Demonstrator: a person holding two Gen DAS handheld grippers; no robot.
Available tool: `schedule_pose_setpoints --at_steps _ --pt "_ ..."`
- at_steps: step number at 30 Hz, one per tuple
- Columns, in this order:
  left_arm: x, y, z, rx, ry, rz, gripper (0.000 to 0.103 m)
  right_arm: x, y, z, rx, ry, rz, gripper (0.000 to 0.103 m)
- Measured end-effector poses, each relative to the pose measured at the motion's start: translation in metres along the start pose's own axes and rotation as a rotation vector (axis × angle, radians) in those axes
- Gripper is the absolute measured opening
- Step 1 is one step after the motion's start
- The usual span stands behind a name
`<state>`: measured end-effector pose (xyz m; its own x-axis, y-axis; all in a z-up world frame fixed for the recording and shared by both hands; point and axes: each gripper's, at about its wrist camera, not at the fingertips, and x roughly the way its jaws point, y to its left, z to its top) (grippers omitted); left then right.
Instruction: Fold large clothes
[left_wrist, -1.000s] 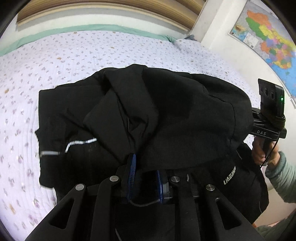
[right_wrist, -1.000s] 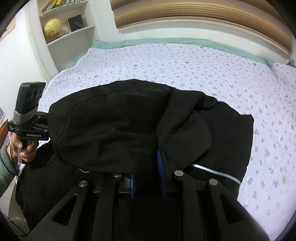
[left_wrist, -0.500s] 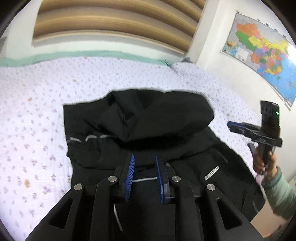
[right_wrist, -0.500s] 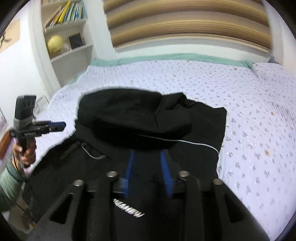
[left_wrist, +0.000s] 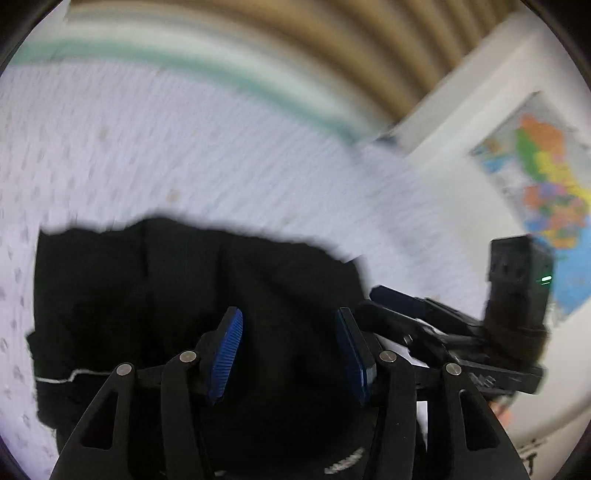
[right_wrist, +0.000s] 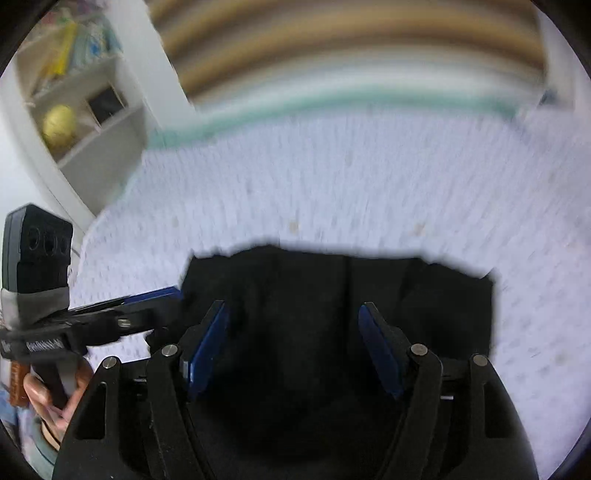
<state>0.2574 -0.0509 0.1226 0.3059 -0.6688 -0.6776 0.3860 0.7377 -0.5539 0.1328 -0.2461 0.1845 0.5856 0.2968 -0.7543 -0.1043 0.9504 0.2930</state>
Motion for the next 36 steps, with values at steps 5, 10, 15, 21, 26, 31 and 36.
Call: schedule_pose_setpoints --at_steps 5,10,15,21,26,31,36 --pt "0.065 0.047 -0.046 -0.054 0.123 0.081 0.051 0.096 -0.022 -0.051 0.01 0.271 -0.055 0.074" --pt "0.049 0.032 -0.044 0.018 0.061 0.091 0.051 0.088 -0.012 -0.06 -0.031 0.183 -0.103 0.074" --pt "-0.014 0.018 -0.047 0.071 -0.071 0.007 0.051 0.024 -0.006 -0.049 -0.057 0.02 -0.06 0.069" --pt "-0.036 -0.001 -0.075 0.106 -0.042 -0.062 0.051 -0.039 0.02 -0.068 -0.124 -0.068 0.001 0.069" --pt "0.029 0.026 -0.094 0.056 0.108 0.031 0.053 0.02 0.021 -0.094 -0.154 0.092 -0.065 0.067" --pt "0.051 0.041 -0.108 0.055 0.126 0.056 0.052 0.079 -0.013 -0.118 -0.077 0.199 -0.046 0.064" --pt "0.032 0.026 -0.113 0.098 0.103 0.062 0.052 0.065 -0.006 -0.121 -0.091 0.145 -0.064 0.064"
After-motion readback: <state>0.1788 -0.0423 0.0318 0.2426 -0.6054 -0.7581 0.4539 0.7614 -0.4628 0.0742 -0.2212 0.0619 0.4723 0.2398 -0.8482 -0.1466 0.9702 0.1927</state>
